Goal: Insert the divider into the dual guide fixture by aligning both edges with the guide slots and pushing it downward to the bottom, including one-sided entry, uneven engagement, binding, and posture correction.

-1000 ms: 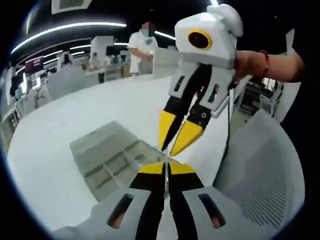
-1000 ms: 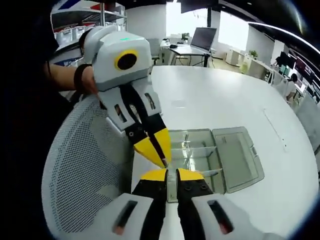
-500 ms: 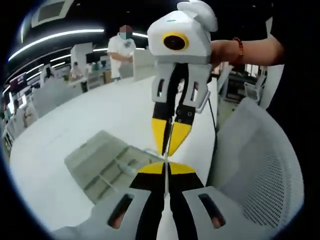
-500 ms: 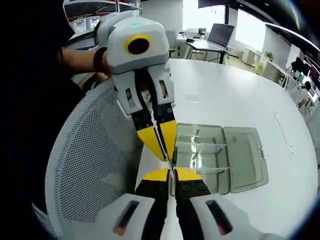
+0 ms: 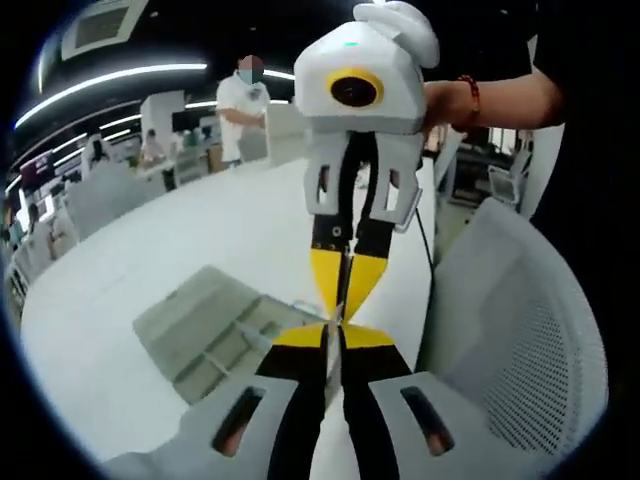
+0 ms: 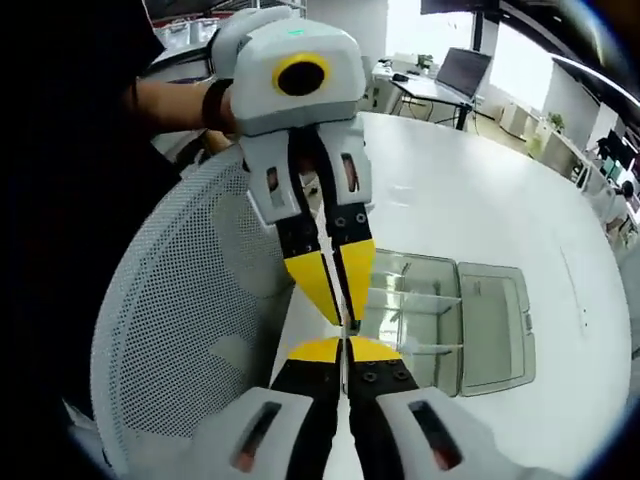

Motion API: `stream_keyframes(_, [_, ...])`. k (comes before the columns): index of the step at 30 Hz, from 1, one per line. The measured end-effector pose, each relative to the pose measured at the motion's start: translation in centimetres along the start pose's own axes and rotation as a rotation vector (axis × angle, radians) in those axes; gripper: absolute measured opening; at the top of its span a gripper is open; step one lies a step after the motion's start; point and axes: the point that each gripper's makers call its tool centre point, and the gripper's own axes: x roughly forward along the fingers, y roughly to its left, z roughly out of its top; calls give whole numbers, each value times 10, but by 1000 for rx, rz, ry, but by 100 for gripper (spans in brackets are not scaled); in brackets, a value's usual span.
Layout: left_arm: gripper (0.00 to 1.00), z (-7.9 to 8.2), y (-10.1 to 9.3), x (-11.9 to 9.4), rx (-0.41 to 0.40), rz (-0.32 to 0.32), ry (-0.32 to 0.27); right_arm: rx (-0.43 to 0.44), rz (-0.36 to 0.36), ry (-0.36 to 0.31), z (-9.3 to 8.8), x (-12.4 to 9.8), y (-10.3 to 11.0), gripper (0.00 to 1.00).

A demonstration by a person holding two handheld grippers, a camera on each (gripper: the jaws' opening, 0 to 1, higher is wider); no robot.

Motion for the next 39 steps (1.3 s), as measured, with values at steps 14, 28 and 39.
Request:
stream_keyframes(14, [26,-14,17,-6,-39,121,0,37,-7,75,3,1,-14,0])
stream_keyframes(28, [36,-19,33,-22,-122,220,-22,104,-22,129,1,3,-30,0])
stream_keyframes(39, [47,-22,40,-30,-149,273,-27,89,-20,193,3,6,-46,0])
